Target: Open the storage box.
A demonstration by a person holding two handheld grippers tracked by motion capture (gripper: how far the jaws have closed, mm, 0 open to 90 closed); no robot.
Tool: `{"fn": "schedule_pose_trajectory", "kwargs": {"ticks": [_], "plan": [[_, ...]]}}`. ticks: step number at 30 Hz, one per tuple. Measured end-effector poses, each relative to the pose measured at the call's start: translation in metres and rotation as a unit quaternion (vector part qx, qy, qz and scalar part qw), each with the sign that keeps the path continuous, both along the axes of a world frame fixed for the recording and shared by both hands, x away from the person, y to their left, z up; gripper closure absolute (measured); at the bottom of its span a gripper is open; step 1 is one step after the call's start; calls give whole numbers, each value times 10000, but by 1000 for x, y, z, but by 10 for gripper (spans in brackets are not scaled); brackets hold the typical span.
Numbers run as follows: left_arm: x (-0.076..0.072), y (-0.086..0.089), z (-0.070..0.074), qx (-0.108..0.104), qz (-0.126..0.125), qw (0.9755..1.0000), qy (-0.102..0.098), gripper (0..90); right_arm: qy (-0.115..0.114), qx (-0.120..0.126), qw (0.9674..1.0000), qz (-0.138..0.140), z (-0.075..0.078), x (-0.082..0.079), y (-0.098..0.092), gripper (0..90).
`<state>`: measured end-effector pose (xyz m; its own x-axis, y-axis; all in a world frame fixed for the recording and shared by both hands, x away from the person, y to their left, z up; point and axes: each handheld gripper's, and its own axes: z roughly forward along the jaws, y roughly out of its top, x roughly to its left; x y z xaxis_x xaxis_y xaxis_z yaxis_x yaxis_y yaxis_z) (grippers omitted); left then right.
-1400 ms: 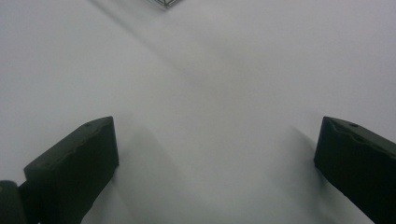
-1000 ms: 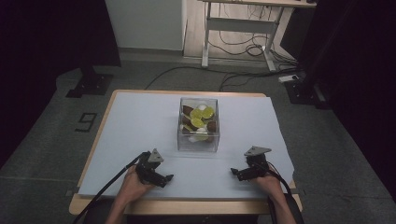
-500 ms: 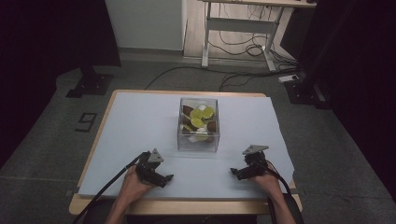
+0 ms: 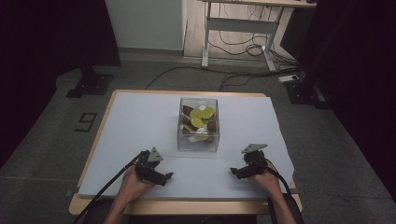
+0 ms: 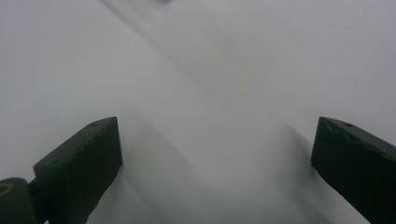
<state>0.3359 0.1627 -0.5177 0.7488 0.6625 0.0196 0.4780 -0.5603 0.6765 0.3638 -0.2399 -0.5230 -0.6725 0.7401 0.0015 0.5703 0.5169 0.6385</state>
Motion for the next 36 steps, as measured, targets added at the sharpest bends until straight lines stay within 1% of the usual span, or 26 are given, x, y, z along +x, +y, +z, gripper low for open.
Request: {"fn": "schedule_pose_trajectory", "kwargs": {"ticks": [2, 3, 4, 5, 7, 9, 11, 13, 18, 19, 20, 21, 24, 25, 26, 27, 29, 30, 31, 32, 33, 34, 36], "plan": [[0, 1, 4, -150, -11, 9999, 3, 27, 15, 14, 10000, 3, 1, -1, 0, 23], [0, 1, 7, -224, -34, 9997, 23, 44, -17, 32, 10000, 16, 4, -2, 1, 23], [0, 1, 7, -224, -34, 9997, 23, 50, -17, 32, 10000, 16, 4, -2, 1, 23], [1, 0, 10, -274, -66, 9996, 44, 60, -19, 96, 9999, 37, 7, -3, 2, 24], [1, -2, 12, -329, -123, 9994, 78, 76, -39, 123, 9999, 63, 9, -3, 4, 24], [1, -5, 15, -327, -189, 9993, 82, 90, -36, 294, 9995, 101, 11, -4, 4, 28], [2, -6, 17, -366, -239, 9990, 99, 109, -50, 290, 9995, 103, 14, -5, 6, 30], [3, -6, 19, -424, -256, 9987, 112, 127, -88, 377, 9992, 106, 18, -7, 8, 34], [5, -9, 26, -443, -294, 9986, 52, 141, -81, 595, 9980, 180, 24, -7, 13, 45], [7, -11, 29, -486, -316, 9983, 1, 142, -97, 609, 9979, 187, 25, -7, 14, 45], [7, -11, 29, -486, -316, 9983, 1, 146, -97, 609, 9979, 187, 25, -7, 14, 45], [9, -14, 32, -515, -356, 9980, 2, 146, -149, 610, 9978, 223, 27, -7, 16, 45], [12, -20, 37, -469, -404, 9981, -56, 150, -176, 644, 9974, 267, 30, -7, 20, 43], [12, -20, 37, -469, -404, 9981, -56, 154, -226, 668, 9971, 298, 31, -7, 21, 43], [13, -22, 40, -500, -427, 9978, -60, 158, -220, 738, 9965, 314, 32, -7, 21, 44], [14, -24, 42, -478, -437, 9979, -76, 164, -222, 757, 9964, 306, 33, -7, 22, 46], [15, -28, 45, -407, -472, 9980, -134, 169, -345, 668, 9966, 327, 35, -7, 24, 68], [16, -30, 47, -422, -495, 9978, -140, 175, -373, 673, 9965, 336, 37, -7, 25, 86], [16, -30, 47, -422, -495, 9978, -140, 183, -373, 673, 9965, 336, 37, -7, 25, 86], [17, -33, 49, -438, -543, 9975, -141, 188, -403, 718, 9961, 327, 39, -7, 28, 125], [17, -33, 49, -438, -543, 9975, -141, 193, -403, 718, 9961, 327, 39, -7, 28, 125], [19, -37, 51, -447, -587, 9972, -156, 200, -473, 708, 9958, 341, 42, -7, 30, 135], [21, -40, 52, -473, -602, 9969, -167, 209, -451, 743, 9957, 336, 44, -6, 32, 142]]}}
